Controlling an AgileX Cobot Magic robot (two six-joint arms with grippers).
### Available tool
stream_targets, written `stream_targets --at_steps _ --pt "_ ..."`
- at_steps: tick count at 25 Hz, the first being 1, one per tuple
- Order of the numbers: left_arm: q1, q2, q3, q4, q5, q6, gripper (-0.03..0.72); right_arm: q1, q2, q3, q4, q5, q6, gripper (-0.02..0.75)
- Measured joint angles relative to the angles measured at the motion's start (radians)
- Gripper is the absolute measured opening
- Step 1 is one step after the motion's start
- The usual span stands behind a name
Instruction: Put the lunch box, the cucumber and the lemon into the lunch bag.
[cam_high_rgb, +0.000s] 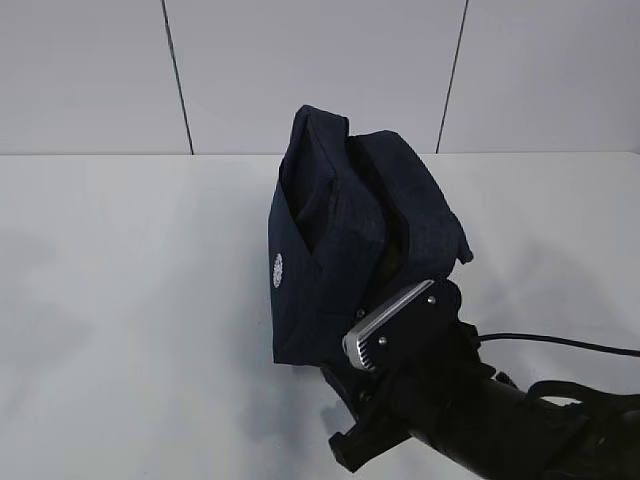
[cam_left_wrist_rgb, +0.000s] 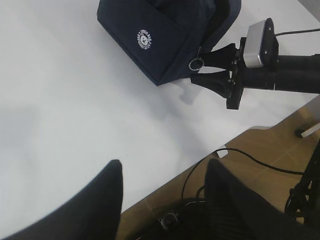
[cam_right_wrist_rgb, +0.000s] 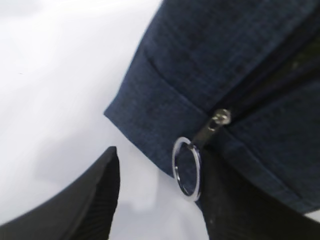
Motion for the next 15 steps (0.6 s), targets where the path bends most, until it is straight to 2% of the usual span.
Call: stream_targets --at_steps 10,15 --pt "0.000 0.000 0.000 0.013 -0.006 0.000 0.386 -0.001 0.002 -0.004 -0.043 0.003 0.019 0.382" --pt "0.000 0.000 0.000 0.015 -0.006 0.000 0.386 -0.001 0.002 -0.004 0.000 0.005 0.022 0.377"
